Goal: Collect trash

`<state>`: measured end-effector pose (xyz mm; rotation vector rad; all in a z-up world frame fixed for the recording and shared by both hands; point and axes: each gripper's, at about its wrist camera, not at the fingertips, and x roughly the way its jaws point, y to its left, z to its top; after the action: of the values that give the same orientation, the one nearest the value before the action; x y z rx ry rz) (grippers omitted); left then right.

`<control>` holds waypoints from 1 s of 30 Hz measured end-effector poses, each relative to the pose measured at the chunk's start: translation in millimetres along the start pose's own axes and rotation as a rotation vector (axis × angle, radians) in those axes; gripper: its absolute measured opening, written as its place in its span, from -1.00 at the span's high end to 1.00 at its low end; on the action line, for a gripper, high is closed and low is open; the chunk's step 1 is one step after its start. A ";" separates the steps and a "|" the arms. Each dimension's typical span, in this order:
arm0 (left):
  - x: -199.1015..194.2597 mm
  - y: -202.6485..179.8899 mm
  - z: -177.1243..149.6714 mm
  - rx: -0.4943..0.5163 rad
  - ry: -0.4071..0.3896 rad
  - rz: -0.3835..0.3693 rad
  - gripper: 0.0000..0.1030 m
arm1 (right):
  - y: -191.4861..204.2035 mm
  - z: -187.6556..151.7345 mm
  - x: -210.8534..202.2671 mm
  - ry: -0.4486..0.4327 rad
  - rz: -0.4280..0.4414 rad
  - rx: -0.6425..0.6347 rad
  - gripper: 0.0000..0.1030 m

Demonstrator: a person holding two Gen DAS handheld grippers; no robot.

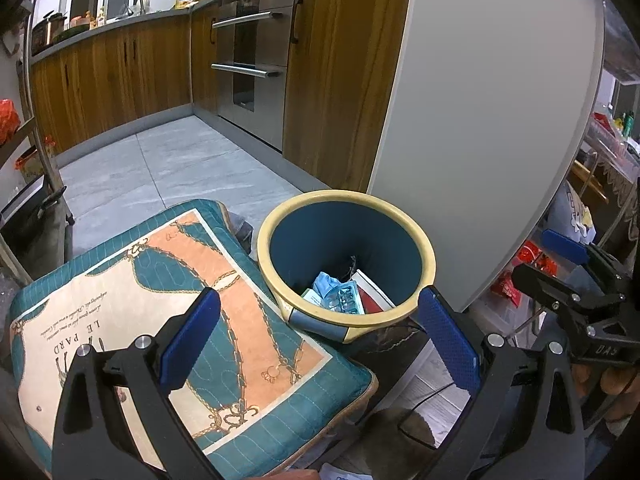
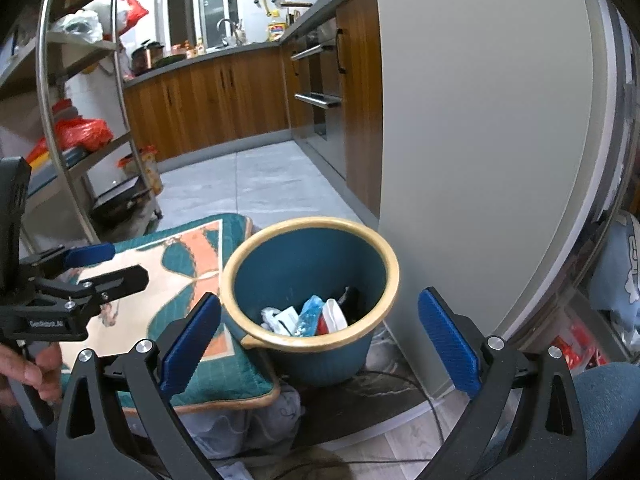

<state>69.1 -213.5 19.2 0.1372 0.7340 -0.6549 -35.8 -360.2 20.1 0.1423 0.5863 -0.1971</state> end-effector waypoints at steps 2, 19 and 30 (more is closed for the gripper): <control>1.3 0.4 0.3 -0.004 0.006 0.000 -0.89 | 0.4 0.1 0.8 0.003 0.001 0.001 -0.90; 3.1 -3.6 -0.7 0.004 0.011 -0.009 -0.89 | 5.4 -0.6 3.8 0.017 0.004 -0.008 -0.90; 3.5 -5.2 -0.4 0.009 0.013 -0.008 -0.89 | 6.1 0.5 3.3 0.016 0.006 -0.007 -0.90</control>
<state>67.7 -219.3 17.1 0.1468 0.7449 -0.6657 -31.4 -354.9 19.2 0.1385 0.6022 -0.1882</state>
